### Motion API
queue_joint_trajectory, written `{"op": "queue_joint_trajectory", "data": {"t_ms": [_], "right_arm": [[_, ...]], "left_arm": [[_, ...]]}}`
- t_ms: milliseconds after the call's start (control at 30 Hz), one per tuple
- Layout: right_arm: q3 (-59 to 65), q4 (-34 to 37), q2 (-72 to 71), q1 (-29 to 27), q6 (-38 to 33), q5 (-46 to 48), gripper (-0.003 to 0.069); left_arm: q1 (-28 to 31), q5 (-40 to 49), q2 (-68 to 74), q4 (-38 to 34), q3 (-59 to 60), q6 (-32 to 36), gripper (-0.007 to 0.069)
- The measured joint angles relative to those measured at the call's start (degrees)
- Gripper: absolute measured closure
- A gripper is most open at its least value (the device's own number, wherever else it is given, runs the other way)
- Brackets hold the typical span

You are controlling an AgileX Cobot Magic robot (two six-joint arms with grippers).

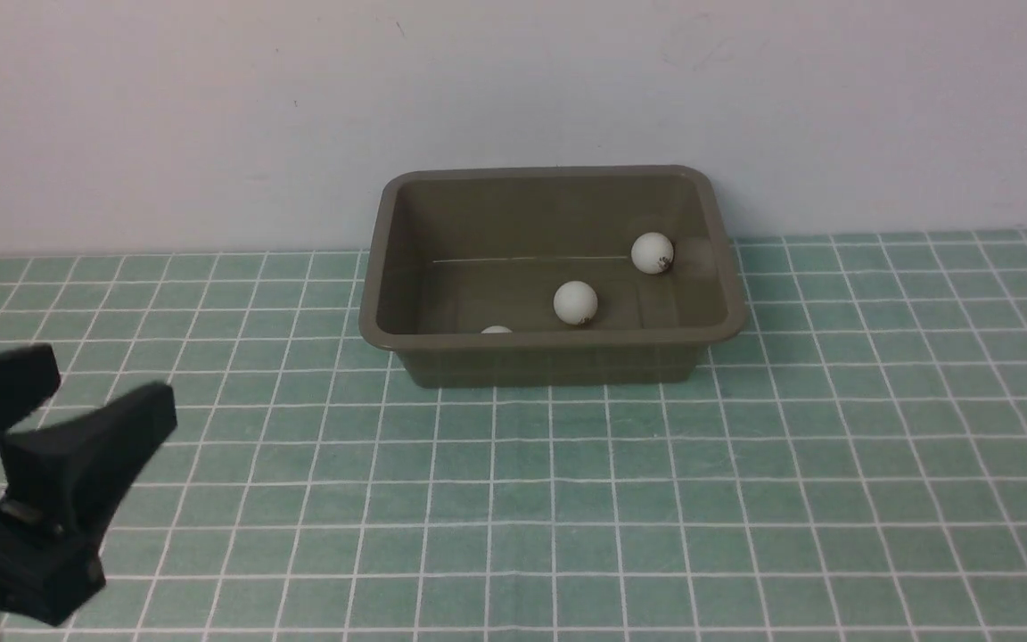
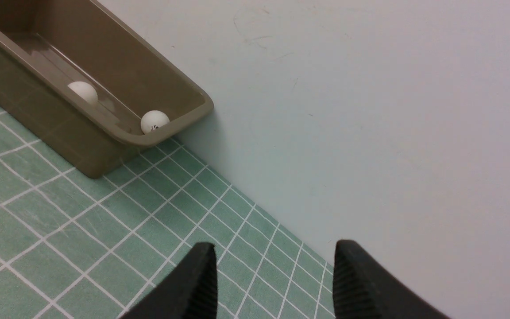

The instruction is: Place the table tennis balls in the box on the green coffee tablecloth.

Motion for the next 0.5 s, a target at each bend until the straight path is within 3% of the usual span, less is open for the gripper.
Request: {"op": "queue_joint_trajectory", "data": {"t_ms": [233, 500], "right_arm": [[0.0, 0.0, 0.0, 0.0, 0.0, 0.05, 0.0323], [0.0, 0.0, 0.0, 0.0, 0.0, 0.05, 0.0323]], "left_arm": [[1.74, -4.1, -6.02, -0.05, 10.57, 1.7, 0.0114], [17.11, -4.4, -21.86, -0.05, 22.11, 1.9, 0.0114]]}}
